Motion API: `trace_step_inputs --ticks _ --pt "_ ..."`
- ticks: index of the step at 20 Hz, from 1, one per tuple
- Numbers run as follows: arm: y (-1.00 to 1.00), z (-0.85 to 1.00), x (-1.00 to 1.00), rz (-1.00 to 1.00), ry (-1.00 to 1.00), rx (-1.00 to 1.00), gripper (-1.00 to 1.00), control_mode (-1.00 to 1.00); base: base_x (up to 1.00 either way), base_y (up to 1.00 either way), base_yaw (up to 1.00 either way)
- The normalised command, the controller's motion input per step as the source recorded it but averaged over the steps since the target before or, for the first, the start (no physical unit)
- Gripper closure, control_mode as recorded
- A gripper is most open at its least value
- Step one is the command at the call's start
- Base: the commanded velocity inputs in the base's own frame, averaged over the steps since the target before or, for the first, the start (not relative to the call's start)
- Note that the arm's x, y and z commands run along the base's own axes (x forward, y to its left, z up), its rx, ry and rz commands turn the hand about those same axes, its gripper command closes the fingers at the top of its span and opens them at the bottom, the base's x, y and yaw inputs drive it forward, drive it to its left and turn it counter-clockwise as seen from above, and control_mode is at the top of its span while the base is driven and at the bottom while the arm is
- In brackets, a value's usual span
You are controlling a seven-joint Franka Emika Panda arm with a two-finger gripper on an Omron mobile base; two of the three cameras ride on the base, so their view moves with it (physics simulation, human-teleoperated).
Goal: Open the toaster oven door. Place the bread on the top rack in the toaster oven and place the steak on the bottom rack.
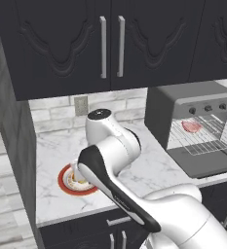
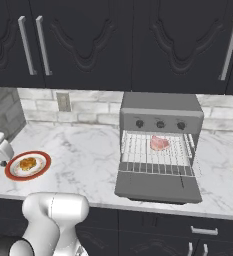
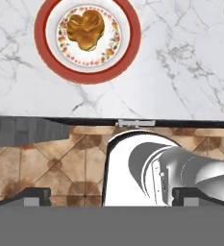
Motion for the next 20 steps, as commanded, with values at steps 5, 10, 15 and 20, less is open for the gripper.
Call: trace_step_inputs --ticks 5,10,15,20 --pt "-0.17 -0.27 0.42 0.0 0.02 -0.01 -1.0 -1.0 0.0 0.0 0.0" --pt "0.04 -0.38 0.36 0.03 -0.03 0.0 -1.0 -1.0 0.0 0.0 0.0" --pt "0.2 -0.32 0.46 0.0 -0.12 0.0 -1.0 -1.0 0.0 0.0 0.0" --pt "0.25 -0.31 0.56 0.0 0.0 0.0 -1.0 -1.0 0.0 0.0 0.0"
